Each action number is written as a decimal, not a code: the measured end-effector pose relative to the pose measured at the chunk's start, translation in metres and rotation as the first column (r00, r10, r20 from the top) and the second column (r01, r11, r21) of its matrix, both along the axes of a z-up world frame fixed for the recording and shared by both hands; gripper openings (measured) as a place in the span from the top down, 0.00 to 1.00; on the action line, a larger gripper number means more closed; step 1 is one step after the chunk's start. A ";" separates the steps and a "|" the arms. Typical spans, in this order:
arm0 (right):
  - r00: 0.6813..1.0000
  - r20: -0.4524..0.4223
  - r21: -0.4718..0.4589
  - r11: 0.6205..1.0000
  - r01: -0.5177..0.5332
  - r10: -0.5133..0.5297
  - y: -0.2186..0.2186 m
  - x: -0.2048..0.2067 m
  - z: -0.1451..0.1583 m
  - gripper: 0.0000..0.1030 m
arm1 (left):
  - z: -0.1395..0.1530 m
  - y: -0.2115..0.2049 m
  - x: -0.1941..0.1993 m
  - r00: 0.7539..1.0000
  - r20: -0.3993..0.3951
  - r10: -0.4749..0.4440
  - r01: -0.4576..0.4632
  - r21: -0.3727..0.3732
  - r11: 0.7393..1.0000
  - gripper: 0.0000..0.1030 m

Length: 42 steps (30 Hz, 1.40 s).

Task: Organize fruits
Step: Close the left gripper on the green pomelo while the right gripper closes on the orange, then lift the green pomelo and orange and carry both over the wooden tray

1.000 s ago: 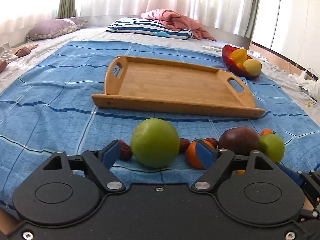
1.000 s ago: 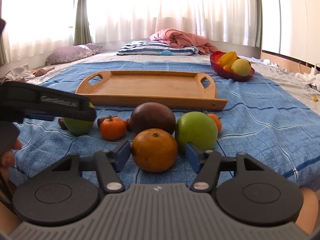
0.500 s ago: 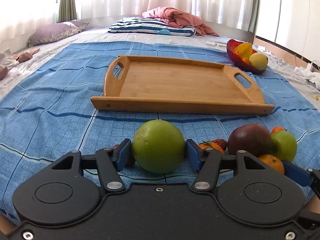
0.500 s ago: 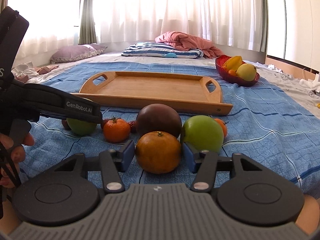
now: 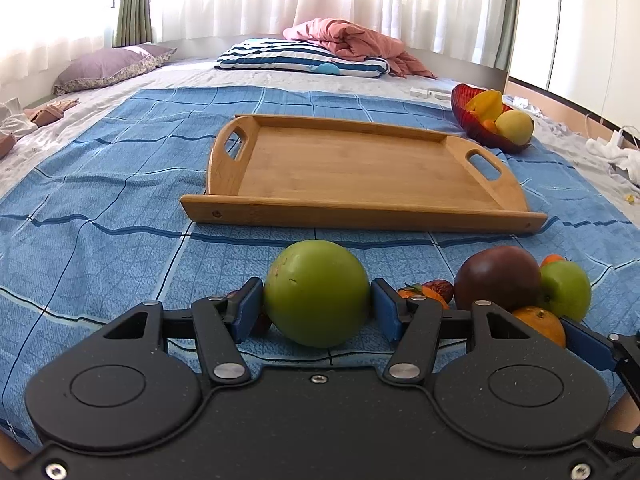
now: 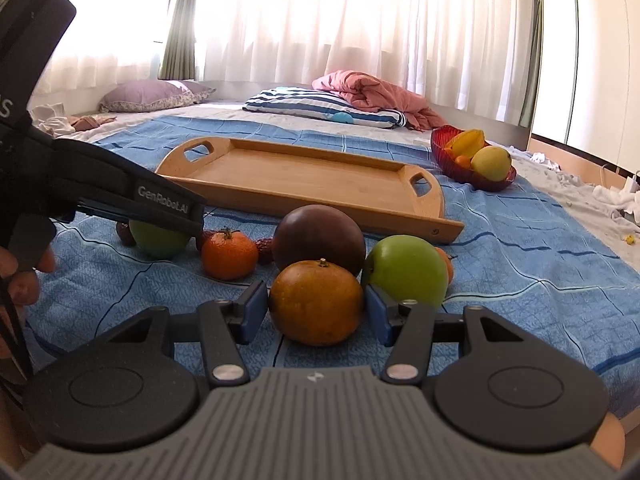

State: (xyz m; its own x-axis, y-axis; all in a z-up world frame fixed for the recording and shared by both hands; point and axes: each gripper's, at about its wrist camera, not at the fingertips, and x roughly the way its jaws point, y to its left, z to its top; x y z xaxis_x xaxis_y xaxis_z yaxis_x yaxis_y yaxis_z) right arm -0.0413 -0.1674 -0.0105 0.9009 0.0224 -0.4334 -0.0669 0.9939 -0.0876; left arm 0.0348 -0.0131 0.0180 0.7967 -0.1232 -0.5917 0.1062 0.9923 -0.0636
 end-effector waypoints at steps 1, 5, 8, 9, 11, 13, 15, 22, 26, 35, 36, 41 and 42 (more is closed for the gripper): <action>1.000 0.002 0.002 1.000 -0.001 0.001 0.000 0.000 0.000 0.45 | 0.001 0.001 -0.001 1.000 0.000 0.000 0.000 -0.006 1.000 0.45; 1.000 0.013 0.014 1.000 0.004 -0.005 -0.002 -0.002 0.001 0.46 | 0.003 0.006 -0.003 1.000 -0.006 0.002 -0.003 -0.031 1.000 0.45; 1.000 0.021 0.032 0.999 0.009 -0.010 -0.003 -0.004 0.003 0.46 | 0.005 0.009 -0.006 1.000 -0.010 0.005 -0.005 -0.042 0.999 0.45; 1.000 0.024 0.036 0.999 0.008 -0.009 -0.004 -0.005 0.004 0.46 | 0.005 0.010 -0.007 1.000 -0.011 0.006 -0.006 -0.046 0.999 0.45; 0.999 0.034 0.040 0.999 0.007 -0.008 -0.004 -0.007 0.006 0.46 | 0.006 0.011 -0.008 1.000 -0.014 0.008 -0.008 -0.054 0.998 0.45; 0.999 0.047 0.041 0.999 0.003 -0.005 -0.004 -0.010 0.008 0.46 | 0.007 0.013 -0.010 1.000 -0.016 0.010 -0.011 -0.062 0.998 0.45; 0.998 0.059 0.053 0.999 -0.003 0.000 -0.006 -0.010 0.011 0.46 | 0.009 0.014 -0.012 1.000 -0.014 0.013 -0.014 -0.066 0.998 0.45; 0.997 0.082 0.105 0.994 -0.001 -0.008 -0.012 -0.010 0.019 0.46 | 0.018 0.019 -0.020 1.000 0.010 0.019 -0.018 -0.072 0.997 0.45; 0.996 0.092 0.125 0.992 0.004 -0.016 -0.016 -0.009 0.022 0.46 | 0.022 0.021 -0.021 1.000 0.022 0.021 -0.019 -0.076 0.997 0.45; 0.993 0.111 0.160 0.987 0.011 -0.029 -0.026 -0.006 0.028 0.46 | 0.027 0.018 -0.021 0.999 0.039 0.015 -0.012 -0.064 0.998 0.45; 0.993 0.111 0.165 0.986 0.010 -0.029 -0.027 -0.006 0.029 0.46 | 0.028 0.018 -0.020 0.999 0.042 0.015 -0.012 -0.064 0.998 0.45; 0.993 0.118 0.186 0.982 0.005 -0.028 -0.032 -0.002 0.031 0.46 | 0.036 0.019 -0.013 0.998 0.057 0.013 -0.008 -0.071 0.997 0.45; 0.992 0.120 0.190 0.982 0.006 -0.029 -0.034 -0.001 0.033 0.46 | 0.038 0.019 -0.011 0.998 0.060 0.013 -0.009 -0.072 0.997 0.45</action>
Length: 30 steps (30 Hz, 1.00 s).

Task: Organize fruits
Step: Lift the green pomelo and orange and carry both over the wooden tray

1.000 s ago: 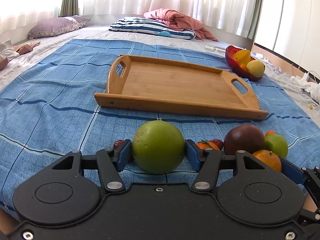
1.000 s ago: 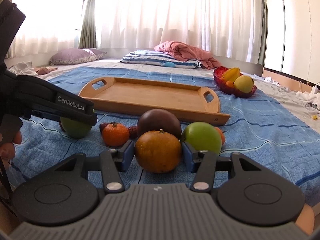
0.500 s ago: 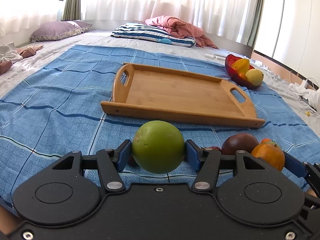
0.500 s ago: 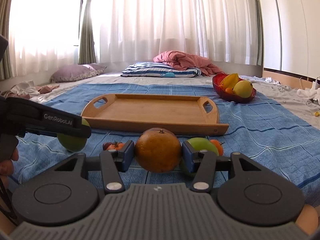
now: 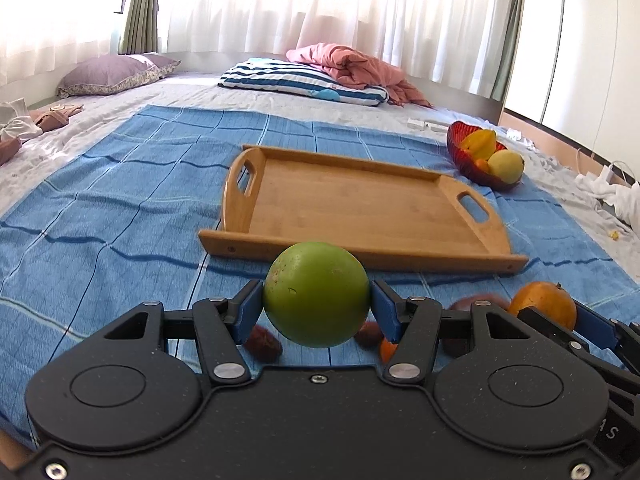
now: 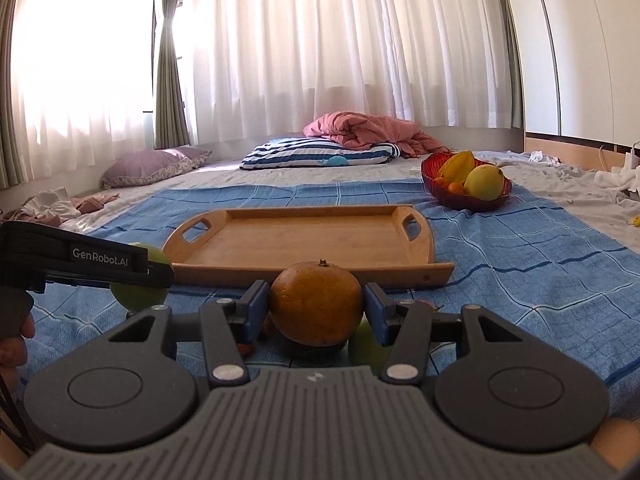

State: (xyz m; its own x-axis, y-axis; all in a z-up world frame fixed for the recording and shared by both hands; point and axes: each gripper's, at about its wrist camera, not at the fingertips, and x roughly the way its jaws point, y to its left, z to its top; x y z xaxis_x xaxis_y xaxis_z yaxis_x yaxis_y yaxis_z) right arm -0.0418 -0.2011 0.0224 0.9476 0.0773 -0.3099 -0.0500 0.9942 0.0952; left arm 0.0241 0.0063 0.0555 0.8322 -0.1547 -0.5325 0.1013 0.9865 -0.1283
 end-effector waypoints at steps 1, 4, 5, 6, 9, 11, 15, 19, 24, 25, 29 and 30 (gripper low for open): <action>1.000 0.003 0.003 1.000 0.001 -0.001 -0.001 0.002 0.001 0.46 | 0.001 0.000 0.002 1.000 0.004 0.000 0.000 0.001 1.000 0.45; 1.000 0.008 0.015 1.000 0.005 -0.005 -0.007 0.008 0.004 0.46 | 0.003 0.001 0.010 1.000 0.004 0.005 -0.005 -0.005 1.000 0.45; 1.000 0.006 0.015 1.000 0.007 -0.008 -0.007 0.010 0.004 0.46 | 0.003 0.002 0.012 1.000 0.001 0.008 -0.008 -0.008 1.000 0.45; 1.000 -0.001 0.017 1.000 0.012 -0.012 -0.008 0.012 0.003 0.46 | 0.003 0.003 0.014 1.000 -0.001 0.011 -0.011 -0.009 1.000 0.45; 1.000 -0.011 0.031 0.999 0.016 -0.016 -0.011 0.015 0.001 0.46 | 0.003 0.004 0.019 1.000 -0.003 0.014 -0.014 -0.004 1.000 0.45; 1.000 -0.010 0.034 0.999 0.017 -0.017 -0.013 0.017 0.003 0.46 | 0.004 0.006 0.022 1.000 -0.005 0.014 -0.014 -0.005 1.000 0.45; 1.000 -0.008 0.055 0.998 0.018 -0.018 -0.019 0.023 0.008 0.46 | 0.007 0.008 0.032 1.000 0.000 0.015 -0.015 -0.006 1.000 0.45; 1.000 -0.013 0.081 0.996 0.023 -0.022 -0.025 0.035 0.012 0.46 | 0.013 0.008 0.042 1.000 0.002 0.006 -0.006 -0.012 1.000 0.45; 1.000 -0.017 0.109 0.994 0.021 -0.019 -0.034 0.054 0.022 0.46 | 0.022 0.007 0.059 1.000 0.002 -0.009 0.009 -0.013 1.000 0.45; 1.000 -0.020 0.116 0.993 0.019 -0.017 -0.036 0.059 0.024 0.46 | 0.024 0.007 0.063 1.000 -0.001 -0.013 0.013 -0.016 1.000 0.45; 0.999 -0.035 0.132 0.991 0.001 0.004 -0.044 0.080 0.034 0.46 | 0.028 0.009 0.083 0.999 -0.028 -0.025 0.024 -0.037 0.999 0.45; 0.999 -0.035 0.131 0.991 -0.003 0.007 -0.045 0.085 0.036 0.46 | 0.030 0.009 0.087 0.999 -0.029 -0.023 0.022 -0.034 0.999 0.45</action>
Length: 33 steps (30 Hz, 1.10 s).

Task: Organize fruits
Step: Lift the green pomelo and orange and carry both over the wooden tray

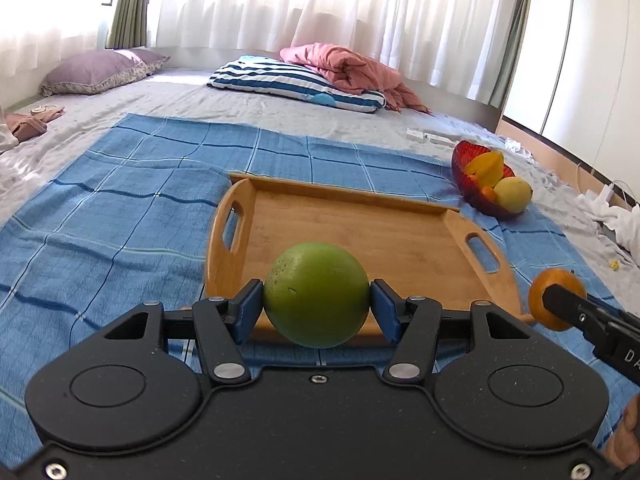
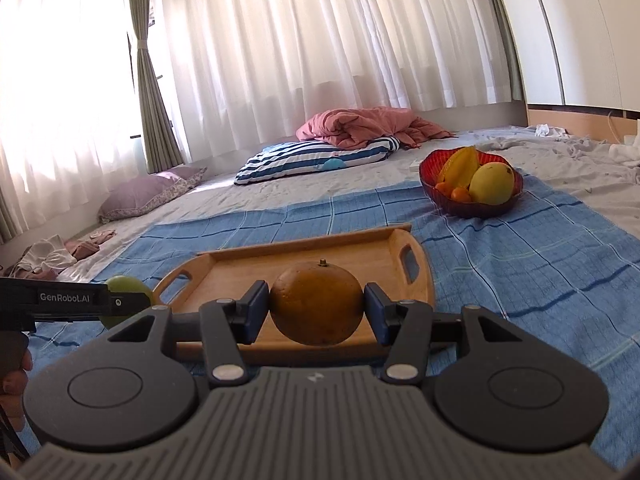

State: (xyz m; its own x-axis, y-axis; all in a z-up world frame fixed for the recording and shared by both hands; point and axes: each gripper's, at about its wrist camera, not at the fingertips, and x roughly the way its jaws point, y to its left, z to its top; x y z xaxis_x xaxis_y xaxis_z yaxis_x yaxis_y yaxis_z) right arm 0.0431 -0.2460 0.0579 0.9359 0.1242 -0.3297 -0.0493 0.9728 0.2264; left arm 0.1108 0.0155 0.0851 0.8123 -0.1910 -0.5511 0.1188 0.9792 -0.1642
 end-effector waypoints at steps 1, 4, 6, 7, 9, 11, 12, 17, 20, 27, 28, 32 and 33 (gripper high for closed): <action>1.000 -0.002 -0.002 1.000 -0.002 0.002 -0.001 0.005 0.002 0.46 | 0.001 -0.001 0.004 1.000 0.001 0.002 -0.002 0.006 1.000 0.45; 1.000 -0.020 -0.002 1.000 -0.014 0.014 -0.003 0.020 0.004 0.46 | 0.004 0.000 0.014 1.000 -0.004 0.004 -0.004 0.007 1.000 0.45; 0.999 -0.036 0.002 1.000 -0.023 0.023 -0.005 0.030 0.005 0.46 | 0.007 0.001 0.022 1.000 -0.008 0.000 0.000 -0.002 1.000 0.45; 0.999 -0.044 0.002 1.000 -0.025 0.025 -0.006 0.036 0.006 0.46 | 0.009 0.002 0.026 1.000 -0.010 0.000 0.000 -0.004 1.000 0.45; 0.998 -0.058 -0.002 1.000 -0.028 0.028 -0.008 0.046 0.007 0.46 | 0.011 0.003 0.034 1.000 -0.011 0.001 -0.001 -0.001 1.000 0.45; 0.997 -0.075 -0.004 1.000 -0.029 0.029 -0.011 0.056 0.007 0.46 | 0.012 0.003 0.042 1.000 -0.014 0.003 -0.003 0.003 1.000 0.45; 0.996 -0.087 -0.003 1.000 -0.030 0.030 -0.013 0.062 0.007 0.46 | 0.013 0.003 0.046 1.000 -0.018 0.004 -0.004 0.000 1.000 0.45; 0.991 -0.131 0.012 1.000 -0.028 0.029 -0.020 0.085 0.003 0.46 | 0.010 0.002 0.065 0.999 -0.038 -0.002 0.002 -0.008 1.000 0.45; 0.988 -0.152 0.002 1.000 -0.029 0.029 -0.022 0.097 0.000 0.46 | 0.004 -0.001 0.073 0.999 -0.053 -0.004 0.004 -0.003 1.000 0.45; 0.978 -0.207 -0.051 0.998 -0.048 0.037 -0.016 0.113 -0.011 0.46 | -0.010 -0.006 0.090 0.995 -0.101 -0.017 0.017 0.001 1.000 0.45; 0.975 -0.217 -0.049 0.997 -0.052 0.040 -0.016 0.116 -0.012 0.46 | -0.012 -0.007 0.093 0.994 -0.108 -0.020 0.020 0.000 1.000 0.45; 0.966 -0.254 -0.038 0.998 -0.056 0.045 -0.017 0.127 -0.019 0.46 | -0.018 -0.010 0.099 0.991 -0.132 -0.030 0.030 -0.001 1.000 0.45; 0.964 -0.262 -0.037 0.998 -0.057 0.045 -0.017 0.129 -0.021 0.46 | -0.020 -0.010 0.101 0.990 -0.138 -0.032 0.032 0.000 0.999 0.45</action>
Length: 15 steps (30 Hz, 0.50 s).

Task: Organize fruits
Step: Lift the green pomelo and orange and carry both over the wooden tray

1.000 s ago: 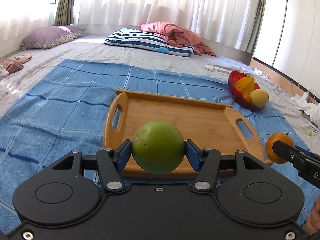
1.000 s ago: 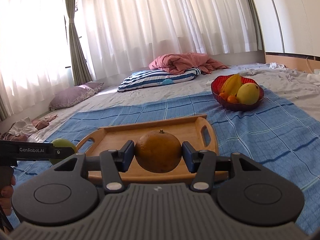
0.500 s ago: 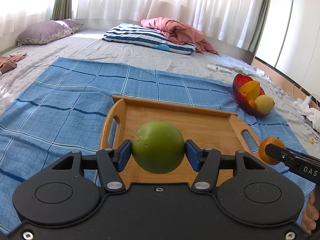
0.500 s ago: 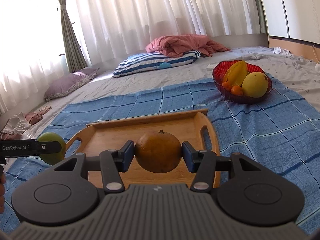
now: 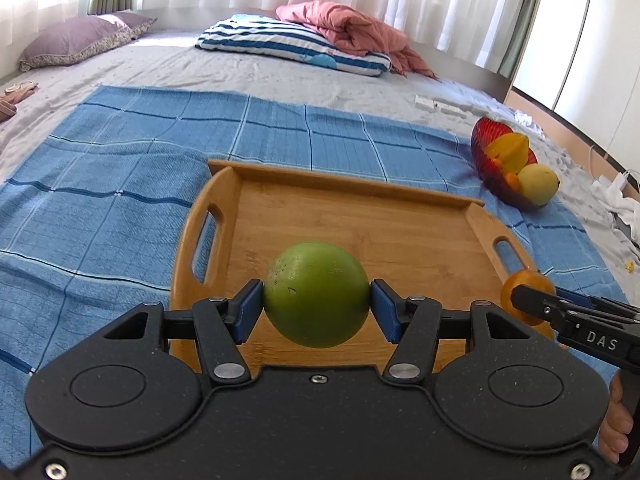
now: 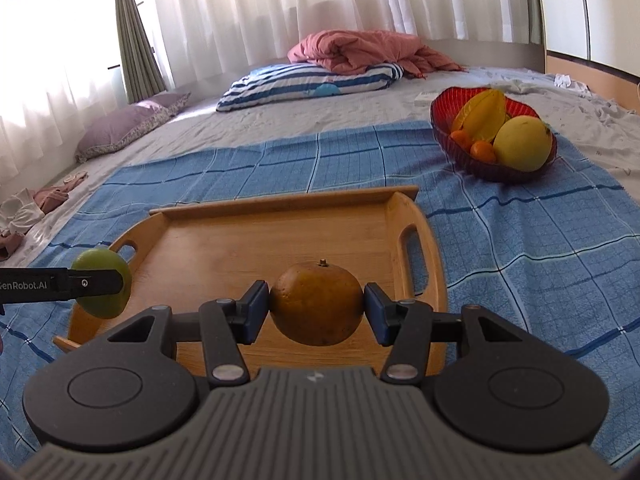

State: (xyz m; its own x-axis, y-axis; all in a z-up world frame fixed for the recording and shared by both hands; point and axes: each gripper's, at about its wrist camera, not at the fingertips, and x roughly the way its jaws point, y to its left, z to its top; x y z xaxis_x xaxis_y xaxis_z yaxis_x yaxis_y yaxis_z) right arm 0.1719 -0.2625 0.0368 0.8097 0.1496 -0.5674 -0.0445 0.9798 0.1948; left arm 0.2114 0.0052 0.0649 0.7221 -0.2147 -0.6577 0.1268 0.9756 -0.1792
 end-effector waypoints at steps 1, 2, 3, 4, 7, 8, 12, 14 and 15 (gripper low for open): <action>1.000 -0.008 0.000 1.000 0.000 0.000 0.000 0.002 -0.002 0.46 | -0.002 -0.001 0.002 1.000 -0.007 0.000 0.000 0.000 1.000 0.45; 1.000 -0.017 0.000 1.000 -0.002 0.002 0.001 0.004 -0.004 0.46 | -0.003 -0.001 0.004 1.000 -0.013 0.000 0.000 -0.001 1.000 0.45; 1.000 -0.025 0.001 1.000 -0.004 0.004 0.001 0.005 -0.006 0.46 | -0.005 -0.001 0.006 1.000 -0.022 0.001 -0.001 -0.003 1.000 0.45; 0.999 -0.033 0.004 1.000 -0.007 0.007 0.001 0.007 -0.008 0.46 | -0.007 -0.001 0.008 1.000 -0.030 0.002 -0.002 -0.004 1.000 0.45; 0.999 -0.051 0.008 1.000 -0.012 0.012 0.002 0.010 -0.012 0.46 | -0.012 -0.001 0.011 0.999 -0.045 0.004 -0.004 0.001 1.000 0.45; 0.998 -0.054 0.008 1.000 -0.013 0.014 0.003 0.010 -0.013 0.46 | -0.013 -0.001 0.011 0.999 -0.047 0.003 -0.003 0.006 1.000 0.45; 0.998 -0.064 0.004 1.000 -0.018 0.019 0.004 0.011 -0.016 0.46 | -0.017 -0.001 0.013 0.998 -0.056 0.005 -0.004 0.013 1.000 0.45; 0.997 -0.068 0.006 1.000 -0.021 0.021 0.004 0.012 -0.017 0.46 | -0.018 -0.002 0.014 0.998 -0.059 0.007 -0.006 0.013 1.000 0.45; 0.997 -0.069 0.007 1.000 -0.021 0.022 0.005 0.012 -0.017 0.46 | -0.019 -0.002 0.014 0.998 -0.061 0.009 -0.008 0.014 1.000 0.45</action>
State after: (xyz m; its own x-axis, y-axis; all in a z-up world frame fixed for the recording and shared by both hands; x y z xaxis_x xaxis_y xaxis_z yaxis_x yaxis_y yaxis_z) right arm 0.1836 -0.2580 0.0195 0.7652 0.1703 -0.6209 -0.0519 0.9776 0.2042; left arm 0.2255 0.0033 0.0461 0.6824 -0.1995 -0.7032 0.1079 0.9790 -0.1730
